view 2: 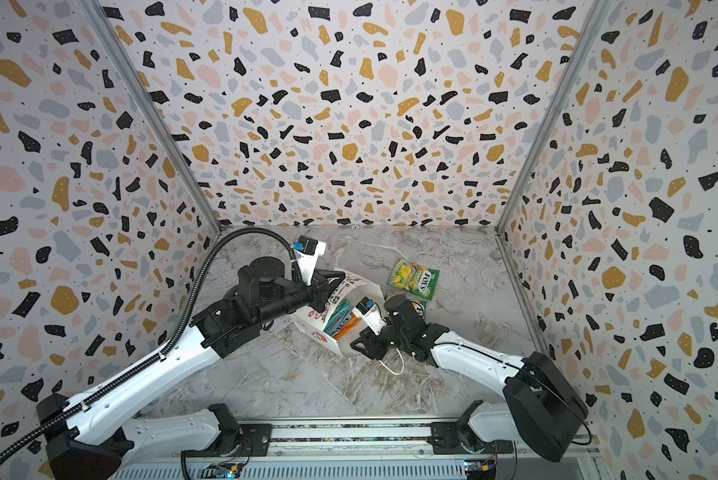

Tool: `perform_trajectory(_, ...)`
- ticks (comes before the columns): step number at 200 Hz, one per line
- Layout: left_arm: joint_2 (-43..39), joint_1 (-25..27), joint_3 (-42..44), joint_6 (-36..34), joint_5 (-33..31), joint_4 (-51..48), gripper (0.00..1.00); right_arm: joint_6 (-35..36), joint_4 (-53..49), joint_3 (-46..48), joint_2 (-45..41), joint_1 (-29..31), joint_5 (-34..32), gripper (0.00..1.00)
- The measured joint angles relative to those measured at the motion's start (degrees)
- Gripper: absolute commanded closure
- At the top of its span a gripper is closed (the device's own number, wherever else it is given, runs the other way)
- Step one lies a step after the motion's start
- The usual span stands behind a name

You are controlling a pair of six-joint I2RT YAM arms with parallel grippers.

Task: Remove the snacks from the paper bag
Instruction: 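Move the open right gripper back toward the bag opening, then reach the right gripper into the bag and close on the teal Mint Blossom packet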

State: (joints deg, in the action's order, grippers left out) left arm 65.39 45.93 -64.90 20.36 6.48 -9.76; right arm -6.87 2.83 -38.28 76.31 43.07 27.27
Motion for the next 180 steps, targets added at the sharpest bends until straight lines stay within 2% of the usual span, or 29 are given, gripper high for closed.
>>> perform_trajectory(46,0.0,0.0,0.6,-0.4,2.2,0.1,1.0,-3.4,-0.8,-3.3,3.5,0.6,-3.3,0.56)
perform_trajectory(71,0.0,0.0,0.9,-0.7,2.9,0.4,1.0,-7.8,0.5,-3.5,3.5,0.7,-3.6,0.57)
perform_trajectory(142,0.1,0.0,1.2,-1.3,4.2,0.8,1.0,-27.9,17.0,-1.8,3.7,0.7,3.2,0.64)
perform_trajectory(180,0.9,0.1,1.2,-1.3,5.0,0.9,1.0,-38.8,27.6,-1.0,7.2,0.9,6.2,0.65)
